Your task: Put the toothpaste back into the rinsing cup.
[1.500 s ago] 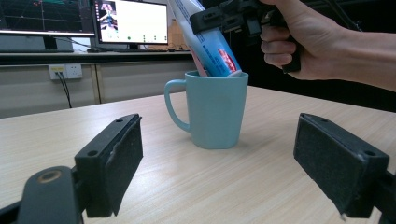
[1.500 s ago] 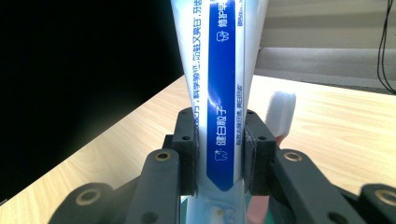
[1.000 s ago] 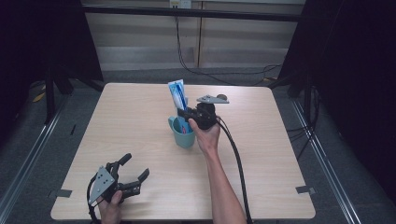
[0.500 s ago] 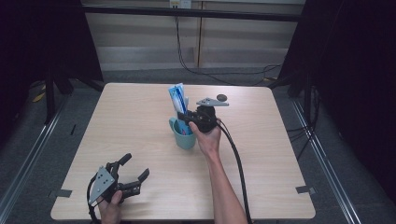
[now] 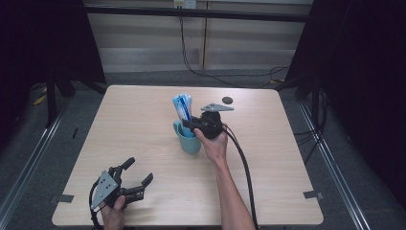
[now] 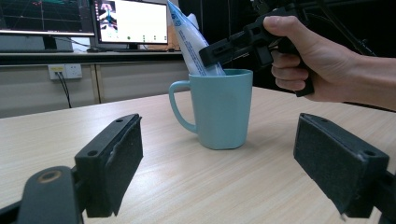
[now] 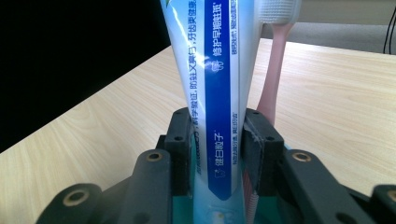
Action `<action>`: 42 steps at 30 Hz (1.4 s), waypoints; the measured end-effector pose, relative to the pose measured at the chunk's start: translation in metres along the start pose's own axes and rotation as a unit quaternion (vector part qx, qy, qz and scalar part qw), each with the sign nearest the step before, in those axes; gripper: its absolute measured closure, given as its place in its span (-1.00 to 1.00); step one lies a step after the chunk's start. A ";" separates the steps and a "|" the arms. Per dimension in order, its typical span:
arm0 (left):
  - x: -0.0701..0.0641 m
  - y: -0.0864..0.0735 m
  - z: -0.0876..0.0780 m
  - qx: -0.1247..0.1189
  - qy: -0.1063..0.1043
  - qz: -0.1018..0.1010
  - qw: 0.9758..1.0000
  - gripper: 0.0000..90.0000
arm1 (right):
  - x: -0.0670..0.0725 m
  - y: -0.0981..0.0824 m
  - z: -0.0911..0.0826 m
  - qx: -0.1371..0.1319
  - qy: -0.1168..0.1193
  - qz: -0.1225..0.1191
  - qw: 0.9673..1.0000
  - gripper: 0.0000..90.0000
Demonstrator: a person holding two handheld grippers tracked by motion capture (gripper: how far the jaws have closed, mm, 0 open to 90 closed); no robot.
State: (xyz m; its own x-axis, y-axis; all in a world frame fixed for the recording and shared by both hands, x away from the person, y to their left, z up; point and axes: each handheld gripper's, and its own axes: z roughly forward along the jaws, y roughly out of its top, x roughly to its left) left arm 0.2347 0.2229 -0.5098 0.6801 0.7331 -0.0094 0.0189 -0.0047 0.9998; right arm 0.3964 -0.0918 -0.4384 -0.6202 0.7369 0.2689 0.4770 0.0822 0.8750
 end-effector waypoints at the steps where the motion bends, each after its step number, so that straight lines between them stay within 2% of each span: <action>1: 0.000 0.000 0.000 0.000 0.000 0.000 1.000 -0.65 | 0.000 0.000 0.000 0.000 0.001 0.001 1.000 0.45; 6: 0.000 0.000 0.000 -0.001 0.000 0.000 1.000 -0.65 | -0.001 -0.001 -0.002 -0.002 0.009 0.004 1.000 0.25; 7: 0.000 0.000 0.000 0.000 0.000 0.000 1.000 -0.65 | -0.001 -0.001 -0.003 -0.002 0.003 0.000 1.000 0.20; 18: 0.000 0.000 0.000 0.000 0.000 0.001 1.000 -0.65 | -0.001 0.005 -0.011 -0.010 0.010 0.008 1.000 -0.25; 23: 0.000 0.000 0.000 0.000 0.000 0.000 1.000 -0.65 | -0.002 0.006 -0.017 -0.011 0.002 0.010 1.000 -0.40; 34: 0.000 0.000 0.001 -0.004 0.001 -0.003 1.000 -0.65 | -0.001 0.010 -0.034 -0.028 -0.011 0.008 1.000 -0.52; 42: 0.000 0.000 0.000 -0.002 0.000 0.000 1.000 -0.65 | -0.003 0.007 -0.045 -0.034 -0.020 0.018 0.999 -0.64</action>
State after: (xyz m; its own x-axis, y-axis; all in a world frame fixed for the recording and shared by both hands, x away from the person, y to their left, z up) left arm 0.2349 0.2227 -0.5099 0.6800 0.7331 -0.0100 0.0171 -0.0022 0.9999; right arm 0.3736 -0.1238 -0.4146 -0.5777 0.7644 0.2864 0.4549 0.0101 0.8905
